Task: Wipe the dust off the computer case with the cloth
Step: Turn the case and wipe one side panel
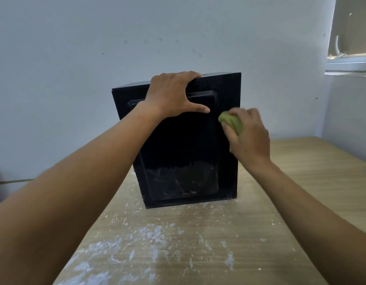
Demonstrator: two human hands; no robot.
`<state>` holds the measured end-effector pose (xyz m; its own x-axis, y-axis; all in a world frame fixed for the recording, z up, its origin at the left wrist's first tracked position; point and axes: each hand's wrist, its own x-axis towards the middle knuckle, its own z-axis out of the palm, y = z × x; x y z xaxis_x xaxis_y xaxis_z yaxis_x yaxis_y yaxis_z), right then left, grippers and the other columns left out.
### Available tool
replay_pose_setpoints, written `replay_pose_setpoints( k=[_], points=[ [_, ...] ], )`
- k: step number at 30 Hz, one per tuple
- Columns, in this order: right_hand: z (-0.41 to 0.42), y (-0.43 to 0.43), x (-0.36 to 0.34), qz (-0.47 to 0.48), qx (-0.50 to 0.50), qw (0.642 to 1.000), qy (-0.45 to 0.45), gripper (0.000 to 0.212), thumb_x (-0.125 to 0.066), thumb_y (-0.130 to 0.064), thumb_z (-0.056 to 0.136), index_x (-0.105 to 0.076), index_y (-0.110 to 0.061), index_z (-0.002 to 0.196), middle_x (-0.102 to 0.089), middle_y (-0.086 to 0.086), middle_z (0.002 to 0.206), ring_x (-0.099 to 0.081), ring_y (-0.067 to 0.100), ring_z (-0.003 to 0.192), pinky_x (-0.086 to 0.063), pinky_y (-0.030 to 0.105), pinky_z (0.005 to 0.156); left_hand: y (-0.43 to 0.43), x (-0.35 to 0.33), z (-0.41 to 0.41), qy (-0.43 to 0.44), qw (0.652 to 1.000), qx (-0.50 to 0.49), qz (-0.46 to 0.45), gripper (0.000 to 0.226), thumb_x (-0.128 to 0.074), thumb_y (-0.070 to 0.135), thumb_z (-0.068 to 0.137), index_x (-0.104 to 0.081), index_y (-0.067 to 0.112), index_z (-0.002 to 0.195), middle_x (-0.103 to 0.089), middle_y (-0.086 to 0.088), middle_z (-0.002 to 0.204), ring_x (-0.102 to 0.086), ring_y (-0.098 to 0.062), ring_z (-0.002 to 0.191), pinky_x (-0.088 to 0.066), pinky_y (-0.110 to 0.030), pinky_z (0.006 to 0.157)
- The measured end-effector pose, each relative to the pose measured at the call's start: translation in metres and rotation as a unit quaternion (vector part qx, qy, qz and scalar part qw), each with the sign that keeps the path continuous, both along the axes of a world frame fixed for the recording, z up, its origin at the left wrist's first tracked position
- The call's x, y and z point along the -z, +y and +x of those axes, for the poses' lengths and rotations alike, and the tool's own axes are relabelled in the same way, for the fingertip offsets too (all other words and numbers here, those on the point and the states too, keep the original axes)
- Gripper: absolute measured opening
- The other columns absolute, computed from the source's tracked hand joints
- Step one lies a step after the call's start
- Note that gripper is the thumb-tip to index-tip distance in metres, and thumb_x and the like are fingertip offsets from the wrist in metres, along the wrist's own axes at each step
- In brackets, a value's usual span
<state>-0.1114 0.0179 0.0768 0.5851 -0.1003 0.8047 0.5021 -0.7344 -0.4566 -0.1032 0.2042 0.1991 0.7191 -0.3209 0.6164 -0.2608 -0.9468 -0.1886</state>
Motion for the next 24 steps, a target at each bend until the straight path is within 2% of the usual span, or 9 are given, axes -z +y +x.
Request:
replay_pose_setpoints(
  k=[2,4,9,12,18,24],
  points=[
    [0.004,0.002,-0.021,0.028,0.007,1.0,-0.008,0.027,-0.06,-0.034,0.092,-0.057,-0.024,0.117,-0.046,-0.002,0.107,-0.047,0.015,0.077,-0.034,0.022,0.063,0.0,0.0,0.0,0.0,1.0,-0.002,0.003,0.098,-0.059,0.086,0.062,-0.043,0.034,0.143,-0.055,0.012,0.14,-0.055,-0.02,0.123,-0.04,-0.036,0.092],
    [0.005,0.002,-0.023,0.01,0.011,1.0,-0.017,0.027,-0.059,-0.035,0.093,-0.056,-0.024,0.117,-0.048,0.002,0.11,-0.049,0.017,0.077,-0.038,0.027,0.065,0.0,0.0,0.0,-0.001,1.0,-0.001,0.002,0.098,-0.059,0.086,0.062,-0.043,0.034,0.143,-0.055,0.012,0.14,-0.055,-0.02,0.123,-0.04,-0.036,0.092],
    [0.003,-0.002,0.014,-0.048,-0.005,0.999,-0.021,0.027,-0.062,-0.03,0.091,-0.058,-0.021,0.116,-0.05,0.007,0.107,-0.056,0.025,0.071,-0.05,0.033,0.061,0.001,0.0,0.001,-0.003,1.0,0.003,-0.005,0.096,-0.061,0.085,0.062,-0.044,0.034,0.142,-0.056,0.013,0.138,-0.055,-0.02,0.122,-0.04,-0.035,0.092],
    [0.002,-0.003,0.049,-0.063,-0.015,0.998,-0.014,0.027,-0.066,-0.027,0.089,-0.059,-0.02,0.114,-0.051,0.005,0.102,-0.051,0.018,0.063,-0.05,0.03,0.054,0.001,0.0,0.0,-0.004,1.0,0.005,-0.005,0.096,-0.061,0.084,0.062,-0.044,0.034,0.142,-0.056,0.012,0.138,-0.056,-0.02,0.122,-0.04,-0.035,0.093],
    [-0.001,-0.006,0.109,-0.098,-0.019,0.995,0.032,0.025,-0.069,-0.024,0.086,-0.061,-0.019,0.109,-0.052,0.005,0.099,-0.046,0.017,0.055,-0.046,0.028,0.044,0.0,0.0,-0.001,-0.003,1.0,0.007,-0.004,0.096,-0.061,0.084,0.063,-0.044,0.033,0.142,-0.057,0.012,0.137,-0.056,-0.021,0.121,-0.04,-0.037,0.094],
    [-0.003,-0.014,0.147,-0.166,-0.02,0.983,0.072,0.027,-0.075,-0.022,0.081,-0.064,-0.021,0.106,-0.054,0.001,0.096,-0.054,0.018,0.056,-0.044,0.028,0.038,0.001,0.0,-0.001,-0.001,1.0,0.004,-0.004,0.095,-0.061,0.084,0.064,-0.043,0.034,0.143,-0.056,0.012,0.138,-0.055,-0.02,0.122,-0.039,-0.037,0.094]
  ],
)
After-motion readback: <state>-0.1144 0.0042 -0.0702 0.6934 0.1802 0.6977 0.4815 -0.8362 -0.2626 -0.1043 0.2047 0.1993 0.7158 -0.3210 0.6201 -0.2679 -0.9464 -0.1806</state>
